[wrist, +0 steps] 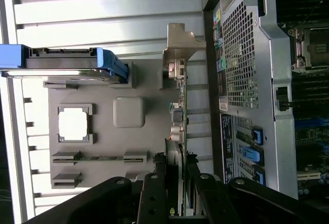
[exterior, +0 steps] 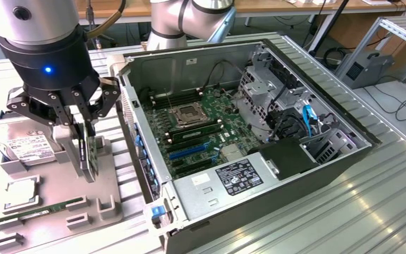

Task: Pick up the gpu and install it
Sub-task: 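Pick up the gpu and move the gpu toward the slot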

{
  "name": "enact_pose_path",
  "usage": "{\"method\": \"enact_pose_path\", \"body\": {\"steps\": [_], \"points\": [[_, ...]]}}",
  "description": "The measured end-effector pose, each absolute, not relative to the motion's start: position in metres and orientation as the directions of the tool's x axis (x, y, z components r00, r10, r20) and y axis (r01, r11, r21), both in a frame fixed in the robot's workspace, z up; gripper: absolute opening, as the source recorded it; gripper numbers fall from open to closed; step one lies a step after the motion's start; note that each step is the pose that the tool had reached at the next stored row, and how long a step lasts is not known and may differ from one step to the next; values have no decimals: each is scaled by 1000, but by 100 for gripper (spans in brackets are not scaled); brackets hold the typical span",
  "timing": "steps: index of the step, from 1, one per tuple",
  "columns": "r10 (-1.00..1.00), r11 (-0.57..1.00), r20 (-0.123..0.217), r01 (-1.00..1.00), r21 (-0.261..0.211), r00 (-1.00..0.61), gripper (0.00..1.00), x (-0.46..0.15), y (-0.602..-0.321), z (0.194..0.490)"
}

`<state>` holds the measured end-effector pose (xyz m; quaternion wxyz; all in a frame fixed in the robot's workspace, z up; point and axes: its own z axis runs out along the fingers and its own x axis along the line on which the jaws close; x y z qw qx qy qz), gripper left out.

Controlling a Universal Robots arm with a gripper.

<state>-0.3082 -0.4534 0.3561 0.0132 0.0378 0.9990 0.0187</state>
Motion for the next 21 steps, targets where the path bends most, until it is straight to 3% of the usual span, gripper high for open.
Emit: {"method": "enact_pose_path", "body": {"steps": [21], "points": [[76, 996, -25, 75, 38, -997, 26, -308, -453, 361]]}}
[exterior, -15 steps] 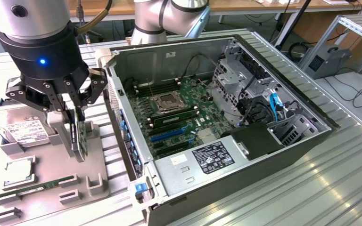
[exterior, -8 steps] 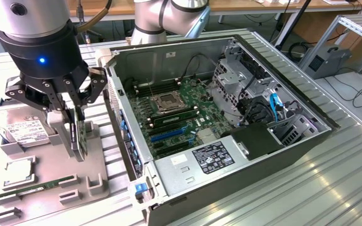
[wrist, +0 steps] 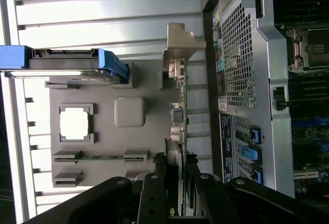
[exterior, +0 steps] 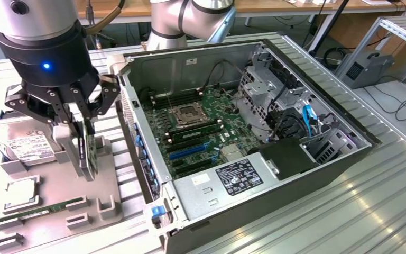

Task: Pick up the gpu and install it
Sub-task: 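Pick up the gpu and move the gpu toward the slot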

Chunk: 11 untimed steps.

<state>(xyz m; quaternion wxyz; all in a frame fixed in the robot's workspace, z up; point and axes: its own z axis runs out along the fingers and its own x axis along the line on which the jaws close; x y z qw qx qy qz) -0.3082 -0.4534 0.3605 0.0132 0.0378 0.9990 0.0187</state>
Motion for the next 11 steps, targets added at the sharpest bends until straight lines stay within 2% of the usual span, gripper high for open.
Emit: {"method": "enact_pose_path", "body": {"steps": [11], "points": [[76, 996, -25, 75, 38, -997, 26, -308, -453, 365]]}}
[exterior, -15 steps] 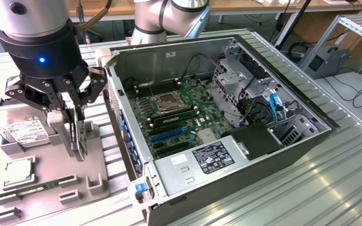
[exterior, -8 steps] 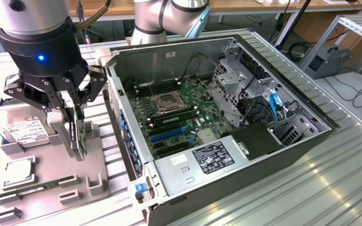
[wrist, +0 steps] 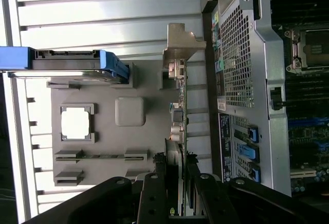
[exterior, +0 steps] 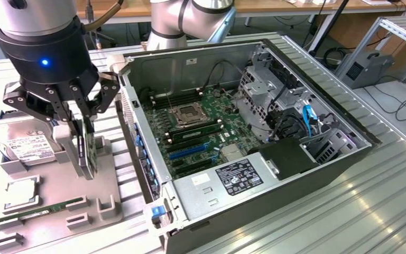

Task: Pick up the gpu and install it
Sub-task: 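Pick up the gpu and move the gpu toward the slot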

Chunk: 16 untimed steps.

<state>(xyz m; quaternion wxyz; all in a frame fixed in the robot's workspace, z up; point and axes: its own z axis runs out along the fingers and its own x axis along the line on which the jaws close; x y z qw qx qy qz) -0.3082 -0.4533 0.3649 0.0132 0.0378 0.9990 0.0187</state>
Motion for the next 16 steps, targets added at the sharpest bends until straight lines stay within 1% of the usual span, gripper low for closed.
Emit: {"method": "enact_pose_path", "body": {"steps": [16], "points": [[76, 996, -25, 75, 38, -997, 26, -308, -453, 369]]}}
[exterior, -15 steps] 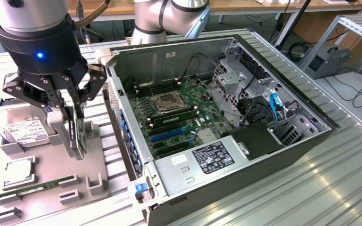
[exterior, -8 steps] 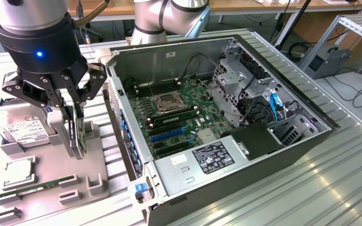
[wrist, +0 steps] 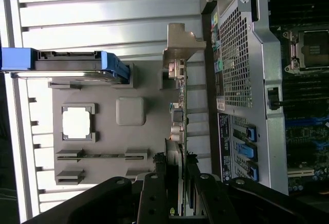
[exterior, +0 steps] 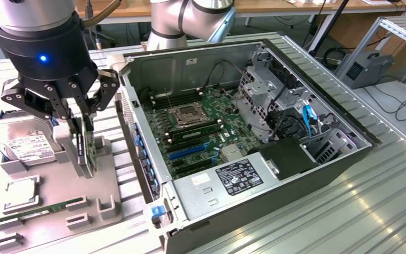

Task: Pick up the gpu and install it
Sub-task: 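Pick up the gpu and move the gpu toward the slot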

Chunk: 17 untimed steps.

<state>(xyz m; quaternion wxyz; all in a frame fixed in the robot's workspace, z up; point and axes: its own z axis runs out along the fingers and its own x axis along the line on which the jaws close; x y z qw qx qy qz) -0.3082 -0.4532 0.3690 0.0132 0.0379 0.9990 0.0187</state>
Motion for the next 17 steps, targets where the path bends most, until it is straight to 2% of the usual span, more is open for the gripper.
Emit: {"method": "enact_pose_path", "body": {"steps": [17], "points": [[76, 996, -25, 75, 38, -997, 26, -308, -453, 374]]}}
